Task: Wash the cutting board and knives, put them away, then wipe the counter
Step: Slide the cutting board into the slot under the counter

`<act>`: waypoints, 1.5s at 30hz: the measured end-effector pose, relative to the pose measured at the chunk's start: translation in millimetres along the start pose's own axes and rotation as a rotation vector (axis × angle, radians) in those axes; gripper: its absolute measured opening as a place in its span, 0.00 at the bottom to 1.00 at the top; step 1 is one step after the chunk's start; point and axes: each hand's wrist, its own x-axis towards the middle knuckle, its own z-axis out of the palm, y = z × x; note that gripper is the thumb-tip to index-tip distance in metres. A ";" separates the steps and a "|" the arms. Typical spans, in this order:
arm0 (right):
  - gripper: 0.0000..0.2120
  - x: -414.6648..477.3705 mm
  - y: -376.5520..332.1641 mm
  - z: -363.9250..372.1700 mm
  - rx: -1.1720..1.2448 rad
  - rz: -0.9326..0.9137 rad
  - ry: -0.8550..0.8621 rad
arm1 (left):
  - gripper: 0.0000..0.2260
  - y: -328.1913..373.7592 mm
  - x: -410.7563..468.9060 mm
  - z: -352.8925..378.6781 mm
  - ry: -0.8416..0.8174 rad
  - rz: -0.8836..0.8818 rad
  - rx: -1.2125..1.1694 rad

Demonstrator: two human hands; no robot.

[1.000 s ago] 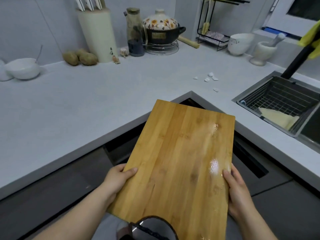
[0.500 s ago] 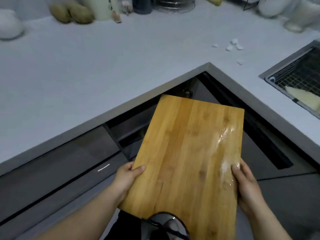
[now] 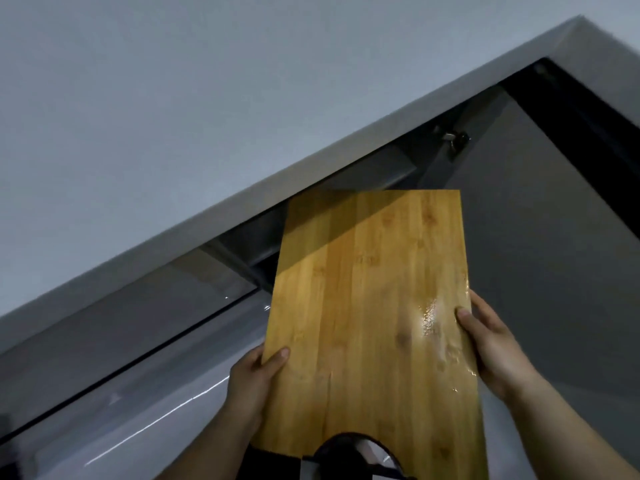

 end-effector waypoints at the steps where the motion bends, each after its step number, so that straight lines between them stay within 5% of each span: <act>1: 0.21 11.5 3.2 3.3 -0.012 0.012 0.000 | 0.09 -3.6 9.2 0.5 0.016 -0.012 -0.010; 3: 0.26 33.0 7.0 11.2 -0.032 0.037 -0.012 | 0.09 -10.5 26.2 0.8 0.050 -0.024 -0.039; 11: 0.20 92.4 20.8 30.6 -0.145 0.075 -0.033 | 0.03 -33.9 68.7 1.5 0.128 -0.054 -0.062; 20: 0.18 125.7 21.9 46.4 -0.241 0.038 -0.012 | 0.12 -38.8 91.2 5.4 0.108 -0.110 -0.114; 34: 0.13 187.8 -18.4 99.1 -0.527 0.050 0.034 | 0.08 -25.7 118.5 19.5 0.160 -0.162 -0.382; 39: 0.23 191.9 -23.9 102.1 -0.616 0.035 0.069 | 0.08 -22.9 123.8 21.7 0.188 -0.158 -0.416; 42: 0.23 171.9 -17.8 92.1 -0.546 -0.006 0.192 | 0.07 -21.0 122.5 23.2 0.198 -0.156 -0.434; 45: 0.25 140.1 9.5 62.3 -0.417 0.014 0.546 | 0.07 -18.3 119.3 25.0 0.215 -0.172 -0.428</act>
